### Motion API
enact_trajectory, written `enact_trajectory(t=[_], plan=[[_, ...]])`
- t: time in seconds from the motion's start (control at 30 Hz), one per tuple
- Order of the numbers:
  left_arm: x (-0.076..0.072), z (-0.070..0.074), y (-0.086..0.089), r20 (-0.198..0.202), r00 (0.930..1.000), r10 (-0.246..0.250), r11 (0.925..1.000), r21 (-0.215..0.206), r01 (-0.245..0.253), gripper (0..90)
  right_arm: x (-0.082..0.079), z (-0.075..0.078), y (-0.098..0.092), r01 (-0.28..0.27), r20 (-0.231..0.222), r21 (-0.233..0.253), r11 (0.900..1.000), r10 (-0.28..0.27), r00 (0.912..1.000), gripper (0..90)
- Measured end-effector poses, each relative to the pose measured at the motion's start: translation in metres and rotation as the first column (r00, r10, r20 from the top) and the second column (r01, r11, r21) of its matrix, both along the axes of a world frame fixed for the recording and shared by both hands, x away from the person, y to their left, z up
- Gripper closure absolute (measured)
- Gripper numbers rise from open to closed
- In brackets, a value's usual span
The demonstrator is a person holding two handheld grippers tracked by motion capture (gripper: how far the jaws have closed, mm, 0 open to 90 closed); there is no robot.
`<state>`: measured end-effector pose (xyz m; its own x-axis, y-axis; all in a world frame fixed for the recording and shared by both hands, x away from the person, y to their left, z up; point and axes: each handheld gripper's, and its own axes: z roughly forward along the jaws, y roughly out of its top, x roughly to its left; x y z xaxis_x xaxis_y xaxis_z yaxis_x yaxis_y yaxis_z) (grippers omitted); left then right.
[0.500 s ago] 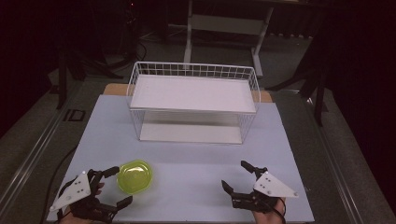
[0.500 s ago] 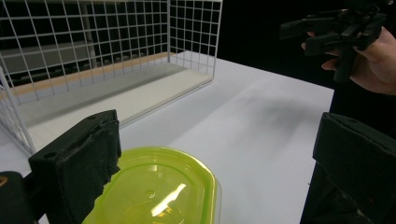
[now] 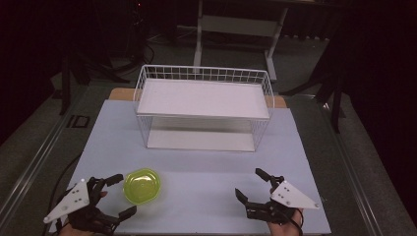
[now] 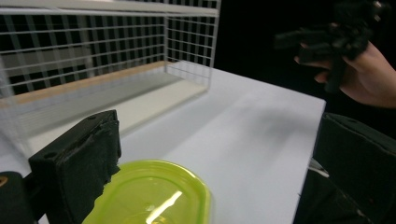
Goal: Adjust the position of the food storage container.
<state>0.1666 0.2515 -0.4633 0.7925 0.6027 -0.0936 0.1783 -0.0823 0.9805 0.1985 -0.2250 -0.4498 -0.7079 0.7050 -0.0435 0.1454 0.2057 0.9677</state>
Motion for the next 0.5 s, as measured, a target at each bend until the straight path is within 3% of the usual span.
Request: enact_trajectory(t=[0.13, 0.2, 0.27, 0.37, 0.43, 0.5], plan=[[0.004, 0.007, 0.012, -0.063, 0.9968, 0.049, 0.9986, 0.024, -0.048, 1.9, 0.000, 0.000, 0.001, -0.001, -0.007, 0.005, 1.000, 0.001, 1.0000, 13.7], [0.004, 0.007, 0.014, -0.062, 0.9965, 0.056, 0.9979, 0.034, -0.054, 1.9, 0.001, 0.000, 0.002, -0.005, -0.013, 0.004, 1.000, 0.005, 0.9999, 13.7], [0.004, 0.004, 0.022, -0.094, 0.9936, 0.062, 0.9969, 0.053, -0.058, 2.0, 0.001, -0.001, 0.003, -0.003, -0.016, -0.001, 1.000, 0.003, 0.9999, 13.7], [0.004, -0.003, 0.029, -0.120, 0.9898, 0.077, 0.9940, 0.087, -0.067, 7.5, 0.001, -0.001, 0.004, -0.005, -0.015, 0.001, 1.000, 0.005, 0.9999, 13.7], [0.005, -0.006, 0.034, -0.160, 0.9834, 0.085, 0.9890, 0.134, -0.064, 16.9, 0.001, -0.001, 0.005, -0.008, -0.017, 0.001, 1.000, 0.008, 0.9998, 13.7], [0.006, -0.009, 0.040, -0.175, 0.9810, 0.085, 0.9832, 0.174, -0.054, 21.2, 0.001, -0.001, 0.006, -0.015, -0.022, -0.001, 1.000, 0.015, 0.9996, 13.7]])
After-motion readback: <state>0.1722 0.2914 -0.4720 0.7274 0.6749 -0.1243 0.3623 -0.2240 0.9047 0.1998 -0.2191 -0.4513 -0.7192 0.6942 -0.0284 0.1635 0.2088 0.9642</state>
